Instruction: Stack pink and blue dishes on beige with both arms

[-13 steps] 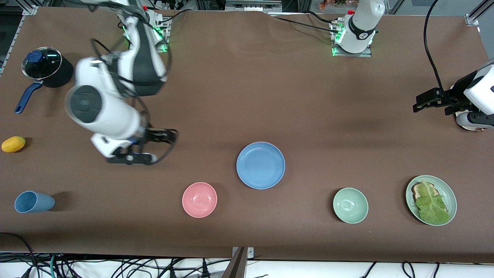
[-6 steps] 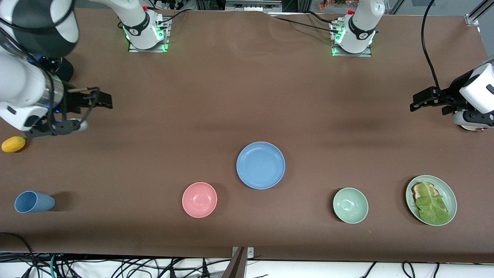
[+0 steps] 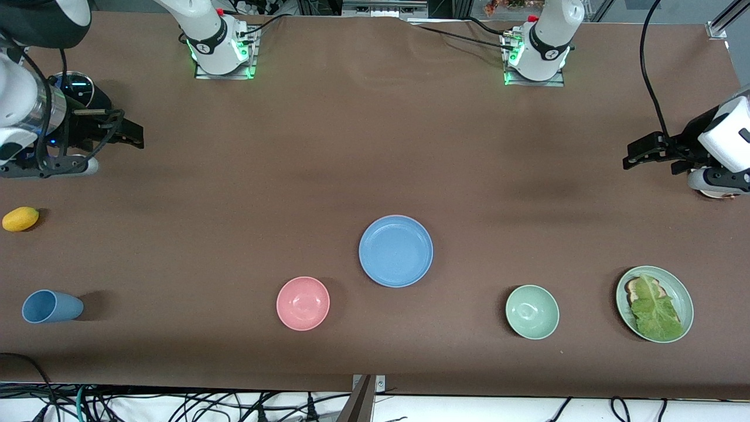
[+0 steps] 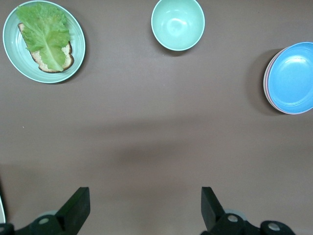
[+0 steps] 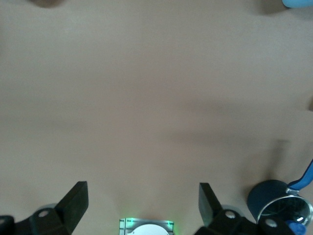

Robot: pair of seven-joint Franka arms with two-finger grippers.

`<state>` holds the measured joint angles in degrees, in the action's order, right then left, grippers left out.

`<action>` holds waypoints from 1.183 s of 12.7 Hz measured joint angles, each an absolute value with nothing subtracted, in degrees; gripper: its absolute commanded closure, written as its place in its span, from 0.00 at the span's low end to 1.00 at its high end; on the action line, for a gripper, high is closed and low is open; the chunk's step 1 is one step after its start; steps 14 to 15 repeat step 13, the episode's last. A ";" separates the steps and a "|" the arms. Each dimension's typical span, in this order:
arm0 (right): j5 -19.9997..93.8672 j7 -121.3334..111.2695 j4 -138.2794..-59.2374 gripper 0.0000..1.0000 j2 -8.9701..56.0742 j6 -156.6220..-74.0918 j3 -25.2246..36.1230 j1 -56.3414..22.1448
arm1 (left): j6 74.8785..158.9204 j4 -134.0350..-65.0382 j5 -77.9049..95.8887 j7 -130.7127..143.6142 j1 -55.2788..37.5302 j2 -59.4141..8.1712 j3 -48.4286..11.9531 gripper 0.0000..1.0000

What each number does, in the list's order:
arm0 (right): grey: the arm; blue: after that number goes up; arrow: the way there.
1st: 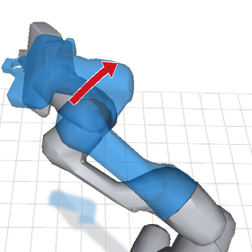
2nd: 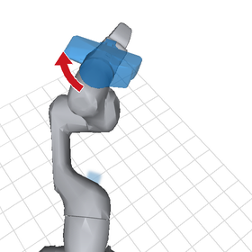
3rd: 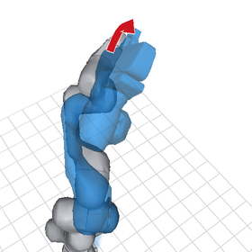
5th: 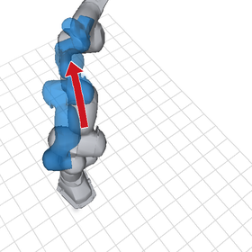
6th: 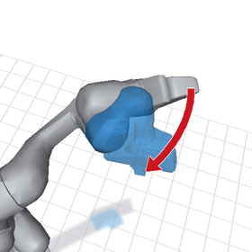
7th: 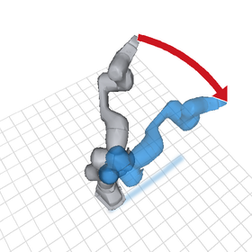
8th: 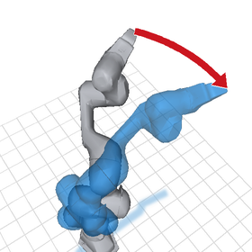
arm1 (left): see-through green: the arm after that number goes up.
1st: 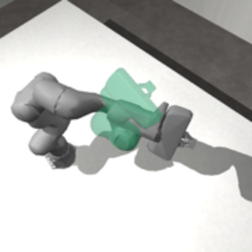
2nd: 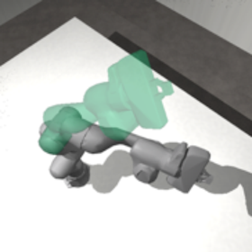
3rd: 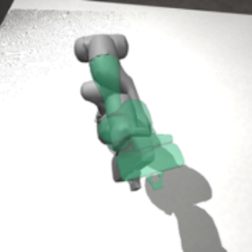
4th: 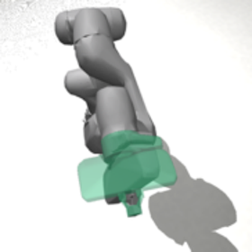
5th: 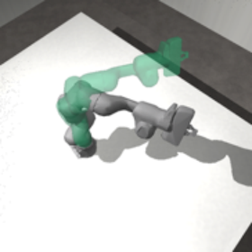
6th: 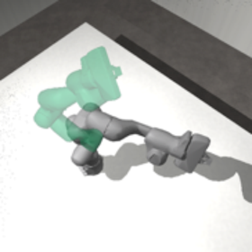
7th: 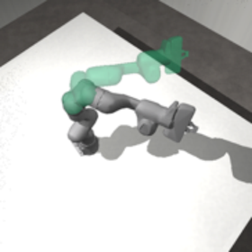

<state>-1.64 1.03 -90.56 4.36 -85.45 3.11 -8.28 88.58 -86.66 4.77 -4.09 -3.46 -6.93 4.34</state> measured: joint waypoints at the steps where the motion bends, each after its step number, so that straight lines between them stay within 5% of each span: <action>1: -1.41 1.19 -92.61 0.00 2.87 -87.22 2.03 -5.75 | 88.58 -86.69 4.76 -4.09 -3.46 -6.93 4.34 0.00; 5: -0.23 1.19 -94.03 0.00 0.04 -90.03 1.58 -0.02 | 88.58 -86.75 4.75 -4.09 -3.45 -6.93 4.35 0.00; 15: 0.25 3.84 -94.08 0.00 -1.13 -88.19 0.70 0.00 | 88.58 -86.77 4.74 -4.10 -3.45 -6.93 4.34 0.00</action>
